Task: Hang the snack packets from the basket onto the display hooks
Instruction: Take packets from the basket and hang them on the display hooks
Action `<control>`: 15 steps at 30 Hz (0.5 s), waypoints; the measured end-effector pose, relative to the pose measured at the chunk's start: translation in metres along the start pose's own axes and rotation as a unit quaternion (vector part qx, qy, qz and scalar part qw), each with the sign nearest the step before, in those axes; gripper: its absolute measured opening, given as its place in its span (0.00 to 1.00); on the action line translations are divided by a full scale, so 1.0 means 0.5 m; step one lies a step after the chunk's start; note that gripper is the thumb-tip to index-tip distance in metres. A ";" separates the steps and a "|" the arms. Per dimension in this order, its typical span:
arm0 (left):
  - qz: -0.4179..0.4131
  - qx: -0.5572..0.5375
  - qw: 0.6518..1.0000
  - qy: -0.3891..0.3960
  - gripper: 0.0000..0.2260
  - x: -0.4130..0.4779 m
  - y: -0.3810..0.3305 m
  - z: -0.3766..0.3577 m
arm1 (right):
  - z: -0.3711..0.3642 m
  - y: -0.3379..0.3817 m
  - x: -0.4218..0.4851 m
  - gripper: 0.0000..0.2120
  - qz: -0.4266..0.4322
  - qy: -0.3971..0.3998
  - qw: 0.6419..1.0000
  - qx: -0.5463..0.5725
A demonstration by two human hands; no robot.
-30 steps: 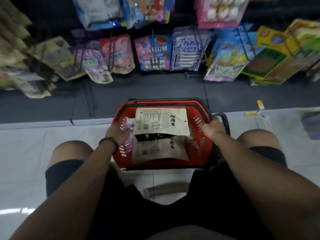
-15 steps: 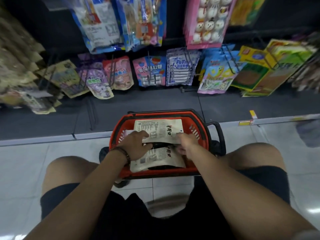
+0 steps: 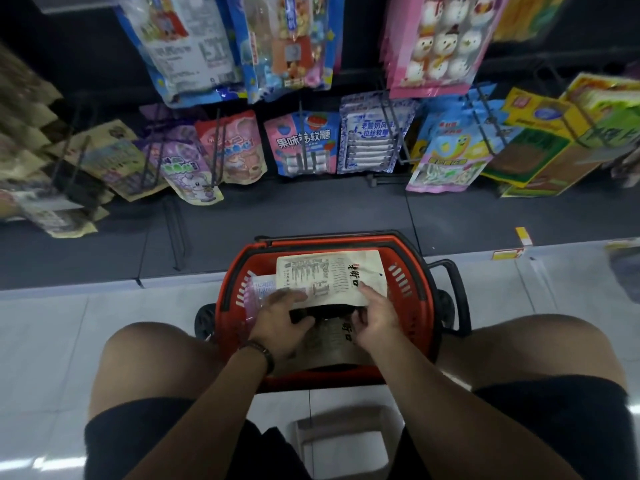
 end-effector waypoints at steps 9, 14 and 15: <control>-0.027 -0.227 0.973 0.002 0.07 -0.084 -0.072 -0.019 | 0.005 0.072 -0.054 0.22 0.046 0.047 0.995 -0.082; -0.046 -0.169 0.983 -0.054 0.11 -0.113 -0.105 0.065 | 0.045 0.139 -0.184 0.13 0.153 0.088 0.978 -0.114; -0.071 -0.112 0.988 -0.082 0.14 -0.117 -0.118 0.093 | 0.049 0.151 -0.211 0.14 0.176 0.109 0.969 -0.132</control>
Point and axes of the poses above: each hand's wrist, its own x-axis towards the middle knuckle, its own z-axis out of the back of the hand, y = z × x, the point moved 5 cm from there along x, towards the middle knuckle, and after that the axes turned 5 degrees about -x, right-handed, at the moved point
